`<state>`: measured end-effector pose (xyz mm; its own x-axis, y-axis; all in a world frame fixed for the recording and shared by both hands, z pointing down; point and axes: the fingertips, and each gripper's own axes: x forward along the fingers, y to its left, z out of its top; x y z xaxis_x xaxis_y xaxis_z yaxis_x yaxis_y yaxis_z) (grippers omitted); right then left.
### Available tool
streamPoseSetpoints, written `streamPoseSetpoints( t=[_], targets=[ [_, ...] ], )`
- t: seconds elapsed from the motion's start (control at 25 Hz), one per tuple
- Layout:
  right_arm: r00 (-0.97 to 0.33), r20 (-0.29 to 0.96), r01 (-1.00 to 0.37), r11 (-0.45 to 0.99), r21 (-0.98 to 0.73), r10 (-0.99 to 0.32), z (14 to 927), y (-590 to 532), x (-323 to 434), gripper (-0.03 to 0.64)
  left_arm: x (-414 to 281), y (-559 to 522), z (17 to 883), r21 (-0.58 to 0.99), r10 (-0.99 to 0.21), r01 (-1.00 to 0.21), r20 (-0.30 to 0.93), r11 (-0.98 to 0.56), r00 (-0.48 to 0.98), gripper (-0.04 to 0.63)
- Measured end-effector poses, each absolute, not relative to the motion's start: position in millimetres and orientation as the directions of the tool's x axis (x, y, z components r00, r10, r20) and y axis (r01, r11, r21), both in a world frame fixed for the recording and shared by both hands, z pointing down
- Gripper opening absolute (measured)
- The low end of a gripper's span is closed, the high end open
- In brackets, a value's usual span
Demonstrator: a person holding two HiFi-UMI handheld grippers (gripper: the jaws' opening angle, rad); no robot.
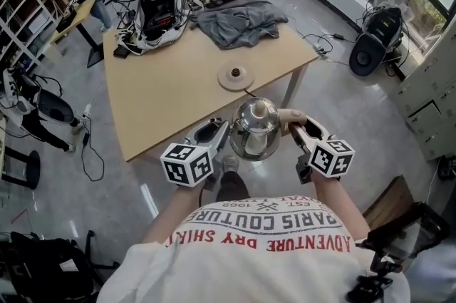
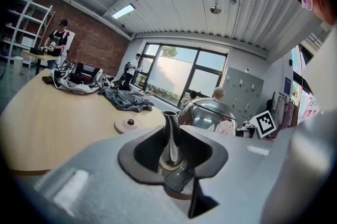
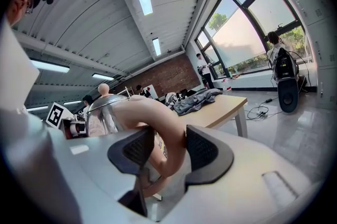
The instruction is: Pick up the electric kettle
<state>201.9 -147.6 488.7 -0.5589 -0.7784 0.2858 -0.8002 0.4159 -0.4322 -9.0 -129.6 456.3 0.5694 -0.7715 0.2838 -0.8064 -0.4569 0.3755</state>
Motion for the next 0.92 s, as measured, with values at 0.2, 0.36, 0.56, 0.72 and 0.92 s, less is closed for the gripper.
streamPoseSetpoints(
  t=[0.2,0.36,0.56,0.72,0.92],
  targets=[
    [-0.554,0.277,-0.800,0.412,-0.436,-0.785,487.4,-150.3,203.4,0.183,-7.7,-133.5,453.2,0.368,-0.770,-0.805,0.281,-0.465,0.573,0.089],
    [-0.554,0.274,-0.799,0.410,-0.439,-0.786,488.9,-151.9,204.2,0.183,-6.8,-136.4,453.8,0.365,-0.768,-0.805,0.283,-0.468,0.575,0.089],
    [-0.546,0.277,-0.804,0.402,-0.438,-0.791,488.4,-150.2,207.3,0.183,-3.8,-134.7,454.8,0.370,-0.760,-0.799,0.286,-0.474,0.583,0.090],
    [-0.544,0.275,-0.805,0.401,-0.437,-0.793,485.6,-145.3,210.6,0.183,-0.5,-130.0,452.6,0.369,-0.759,-0.798,0.286,-0.476,0.585,0.089],
    [-0.542,0.275,-0.808,0.402,-0.431,-0.794,486.2,-146.9,206.1,0.183,-4.9,-132.5,453.8,0.368,-0.758,-0.797,0.285,-0.478,0.586,0.089]
  ],
)
